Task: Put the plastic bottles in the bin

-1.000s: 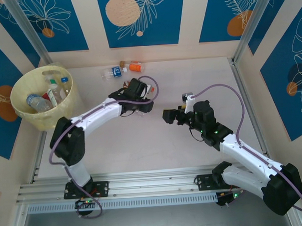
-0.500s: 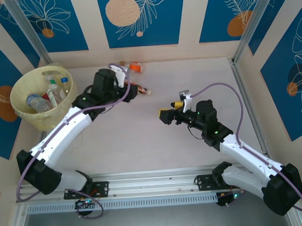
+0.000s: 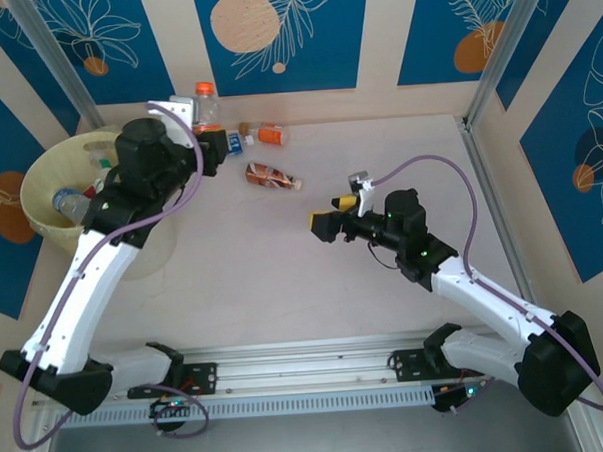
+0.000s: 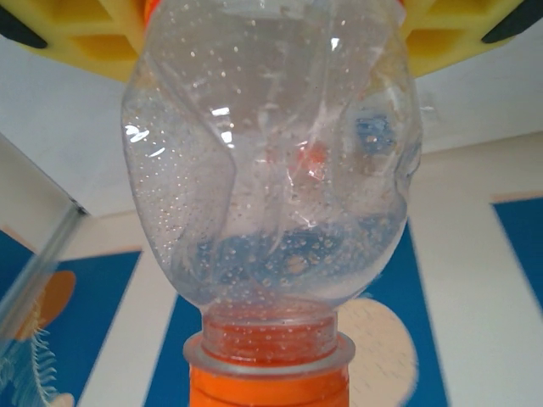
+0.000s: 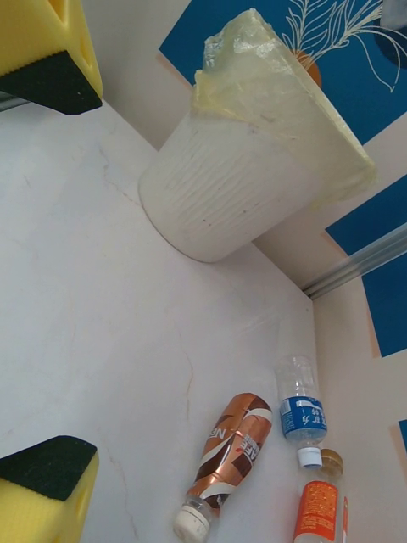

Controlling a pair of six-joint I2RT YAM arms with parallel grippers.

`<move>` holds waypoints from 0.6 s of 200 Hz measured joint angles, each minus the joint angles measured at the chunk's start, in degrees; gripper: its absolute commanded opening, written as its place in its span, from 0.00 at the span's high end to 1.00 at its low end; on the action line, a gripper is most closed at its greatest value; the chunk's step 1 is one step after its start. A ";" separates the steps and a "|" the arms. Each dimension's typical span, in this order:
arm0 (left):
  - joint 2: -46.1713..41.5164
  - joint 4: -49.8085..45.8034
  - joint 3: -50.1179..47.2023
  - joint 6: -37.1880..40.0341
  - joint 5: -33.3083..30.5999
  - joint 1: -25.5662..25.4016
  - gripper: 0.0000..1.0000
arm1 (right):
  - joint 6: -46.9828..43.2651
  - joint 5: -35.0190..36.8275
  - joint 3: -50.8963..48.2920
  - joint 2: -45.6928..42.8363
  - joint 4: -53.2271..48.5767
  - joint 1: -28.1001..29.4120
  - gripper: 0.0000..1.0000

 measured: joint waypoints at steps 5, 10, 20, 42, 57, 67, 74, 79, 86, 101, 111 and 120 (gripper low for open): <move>-0.70 0.00 0.00 0.42 -1.18 0.04 0.61 | -0.02 0.00 0.02 0.13 0.04 0.00 0.00; -1.66 0.15 -0.09 1.25 -3.06 0.07 0.61 | -0.13 0.00 0.09 0.24 0.02 0.00 0.00; -3.43 1.22 -0.96 2.73 -7.06 0.11 0.61 | -0.20 0.00 0.20 0.57 0.02 0.02 0.00; -7.28 4.31 -4.52 5.92 -16.13 0.87 0.61 | -0.46 -0.04 0.50 1.29 0.02 0.02 0.00; -8.59 6.34 -6.62 7.37 -20.92 2.91 0.61 | -0.61 -0.20 0.70 1.73 0.00 0.11 0.00; -8.79 6.93 -7.63 7.63 -23.04 5.42 0.61 | -0.61 -0.24 0.98 1.99 -0.02 0.17 0.01; -8.70 7.08 -8.11 7.58 -23.96 7.67 0.61 | -0.61 -0.26 1.16 2.16 0.02 0.24 0.01; -8.50 7.04 -8.33 7.41 -24.63 9.40 0.61 | -0.61 -0.26 1.25 2.23 0.02 0.26 0.01; -8.15 6.91 -8.46 7.04 -25.00 12.02 0.61 | -0.61 -0.35 1.31 2.25 0.00 0.28 0.00; -7.43 6.21 -8.44 5.88 -24.98 17.22 0.61 | -0.61 -0.46 1.44 2.27 0.00 0.28 0.00; -7.02 5.55 -8.41 5.16 -24.85 20.15 0.61 | -0.63 -0.46 1.49 2.27 -0.02 0.28 0.00; -6.47 4.48 -8.17 4.28 -24.50 22.56 0.60 | -0.63 -0.48 1.55 2.38 -0.02 0.35 0.01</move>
